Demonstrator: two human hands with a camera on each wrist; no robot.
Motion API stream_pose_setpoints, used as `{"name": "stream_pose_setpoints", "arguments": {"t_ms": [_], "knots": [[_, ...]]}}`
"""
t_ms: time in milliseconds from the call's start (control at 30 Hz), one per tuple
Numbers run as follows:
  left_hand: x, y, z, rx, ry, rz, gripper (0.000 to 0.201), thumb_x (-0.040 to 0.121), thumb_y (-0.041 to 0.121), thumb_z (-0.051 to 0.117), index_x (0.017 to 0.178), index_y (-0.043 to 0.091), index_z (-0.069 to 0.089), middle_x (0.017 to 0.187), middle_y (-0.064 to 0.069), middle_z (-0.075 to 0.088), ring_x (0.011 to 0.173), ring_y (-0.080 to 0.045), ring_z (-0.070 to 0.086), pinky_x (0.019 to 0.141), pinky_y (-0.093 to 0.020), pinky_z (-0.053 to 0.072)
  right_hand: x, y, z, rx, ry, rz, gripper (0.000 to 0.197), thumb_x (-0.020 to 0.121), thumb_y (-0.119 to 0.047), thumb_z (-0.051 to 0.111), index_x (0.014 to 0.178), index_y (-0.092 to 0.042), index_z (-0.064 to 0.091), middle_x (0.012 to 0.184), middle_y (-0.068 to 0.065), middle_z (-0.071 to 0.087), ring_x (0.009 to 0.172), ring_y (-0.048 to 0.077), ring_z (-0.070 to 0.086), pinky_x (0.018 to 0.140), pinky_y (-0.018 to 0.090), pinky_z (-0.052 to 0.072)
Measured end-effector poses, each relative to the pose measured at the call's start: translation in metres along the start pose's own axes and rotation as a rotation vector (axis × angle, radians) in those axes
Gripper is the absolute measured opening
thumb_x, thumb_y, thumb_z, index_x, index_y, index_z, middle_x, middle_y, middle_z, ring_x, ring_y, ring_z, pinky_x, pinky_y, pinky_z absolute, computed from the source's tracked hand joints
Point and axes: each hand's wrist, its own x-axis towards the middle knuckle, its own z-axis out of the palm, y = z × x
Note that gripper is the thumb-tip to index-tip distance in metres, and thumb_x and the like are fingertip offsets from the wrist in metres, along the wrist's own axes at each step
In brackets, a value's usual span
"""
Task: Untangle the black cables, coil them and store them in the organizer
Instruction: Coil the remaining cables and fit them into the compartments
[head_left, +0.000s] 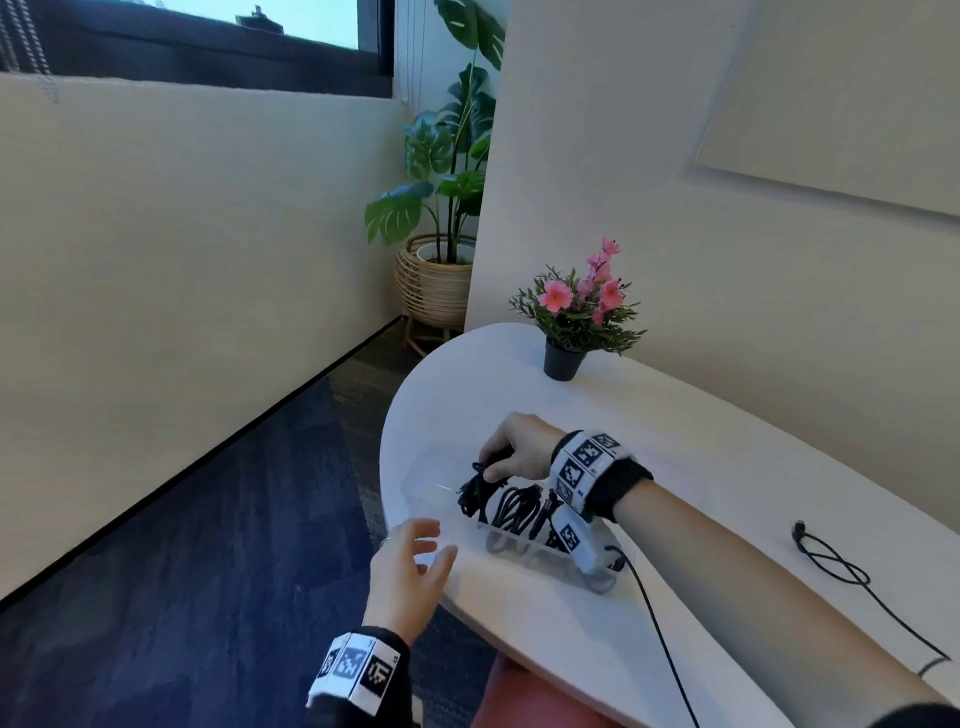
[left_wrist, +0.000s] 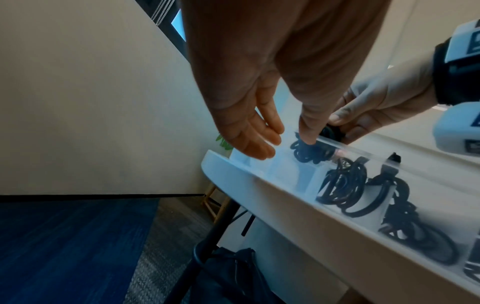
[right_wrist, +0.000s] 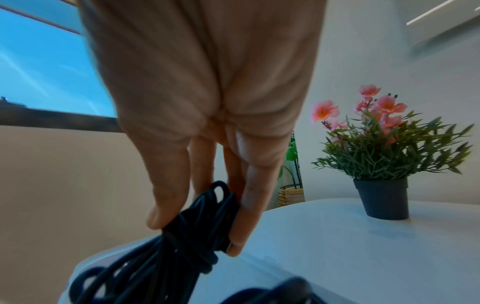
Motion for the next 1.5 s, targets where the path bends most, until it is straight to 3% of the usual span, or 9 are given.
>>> {"name": "stream_pose_setpoints", "arguments": {"t_ms": [267, 500, 667, 800, 933, 1100, 1233, 1367, 1500], "knots": [[0.004, -0.013, 0.007, 0.089, -0.141, -0.038, 0.031, 0.083, 0.015, 0.069, 0.113, 0.015, 0.059, 0.109, 0.003, 0.057, 0.095, -0.005, 0.056, 0.070, -0.003, 0.041, 0.022, -0.023, 0.013, -0.234, -0.153, -0.008, 0.030, 0.077, -0.018, 0.077, 0.104, -0.005, 0.072, 0.102, 0.009, 0.073, 0.093, 0.023, 0.068, 0.084, 0.035, 0.056], [0.004, -0.018, 0.006, 0.095, -0.162, -0.019, 0.028, 0.083, 0.013, 0.069, 0.109, 0.016, 0.059, 0.110, 0.002, 0.059, 0.094, -0.006, 0.057, 0.071, -0.005, 0.042, 0.021, -0.034, 0.018, -0.425, -0.264, -0.079, 0.025, 0.084, -0.007, 0.066, 0.103, 0.008, 0.065, 0.089, 0.025, 0.066, 0.075, 0.039, 0.059, 0.064, 0.031, 0.045], [0.002, -0.017, 0.004, 0.085, -0.182, -0.019, 0.031, 0.082, 0.013, 0.069, 0.111, 0.017, 0.058, 0.108, 0.004, 0.058, 0.084, -0.007, 0.058, 0.073, -0.012, 0.044, 0.016, -0.029, 0.020, -0.508, -0.292, -0.107, 0.017, 0.088, 0.001, 0.051, 0.098, 0.005, 0.064, 0.077, 0.010, 0.051, 0.068, 0.025, 0.043, 0.058, 0.025, 0.031], [0.003, -0.019, 0.005, 0.057, -0.165, -0.014, 0.029, 0.081, 0.011, 0.070, 0.107, 0.016, 0.058, 0.107, 0.002, 0.059, 0.083, -0.007, 0.058, 0.072, -0.012, 0.043, 0.017, -0.021, 0.024, -0.361, -0.160, -0.099, 0.016, 0.088, -0.007, 0.061, 0.094, 0.004, 0.071, 0.091, 0.013, 0.070, 0.081, 0.027, 0.066, 0.071, 0.027, 0.052], [0.003, -0.023, 0.006, 0.039, -0.160, -0.005, 0.028, 0.079, 0.007, 0.071, 0.100, 0.020, 0.057, 0.104, 0.001, 0.061, 0.085, -0.009, 0.058, 0.071, -0.010, 0.043, 0.025, -0.021, 0.029, -0.392, -0.153, -0.093, 0.010, 0.079, -0.003, 0.069, 0.079, 0.007, 0.070, 0.106, 0.014, 0.067, 0.100, 0.032, 0.064, 0.078, 0.037, 0.053], [0.002, -0.025, 0.004, 0.056, -0.154, 0.025, 0.025, 0.079, 0.007, 0.070, 0.094, 0.021, 0.057, 0.095, 0.007, 0.061, 0.080, -0.006, 0.056, 0.065, -0.005, 0.041, 0.032, -0.038, 0.021, -0.868, -0.266, -0.220, 0.024, 0.060, -0.008, 0.076, 0.082, -0.017, 0.073, 0.088, -0.002, 0.046, 0.091, 0.016, 0.043, 0.072, 0.028, 0.030], [0.003, -0.024, 0.003, 0.061, -0.156, 0.027, 0.023, 0.079, 0.006, 0.070, 0.093, 0.020, 0.057, 0.092, 0.008, 0.060, 0.074, 0.001, 0.052, 0.064, -0.004, 0.040, 0.041, -0.040, 0.019, -0.704, -0.371, -0.116, 0.024, 0.060, 0.004, 0.077, 0.083, -0.002, 0.073, 0.091, 0.012, 0.070, 0.077, 0.028, 0.062, 0.060, 0.024, 0.040], [0.003, -0.020, 0.001, 0.062, -0.163, 0.002, 0.023, 0.079, 0.006, 0.068, 0.093, 0.020, 0.056, 0.093, 0.006, 0.060, 0.078, 0.003, 0.052, 0.065, -0.002, 0.038, 0.035, -0.032, 0.016, -0.603, -0.361, -0.132, 0.030, 0.070, 0.003, 0.073, 0.097, -0.010, 0.072, 0.103, 0.009, 0.070, 0.091, 0.027, 0.063, 0.070, 0.027, 0.046], [0.003, -0.015, -0.002, 0.089, -0.193, -0.015, 0.023, 0.080, 0.009, 0.068, 0.096, 0.021, 0.056, 0.100, 0.003, 0.060, 0.088, -0.003, 0.055, 0.067, -0.003, 0.038, 0.021, -0.027, 0.017, -0.493, -0.347, -0.140, 0.028, 0.084, -0.002, 0.062, 0.111, -0.007, 0.064, 0.107, 0.002, 0.066, 0.092, 0.018, 0.058, 0.071, 0.015, 0.037]]}}
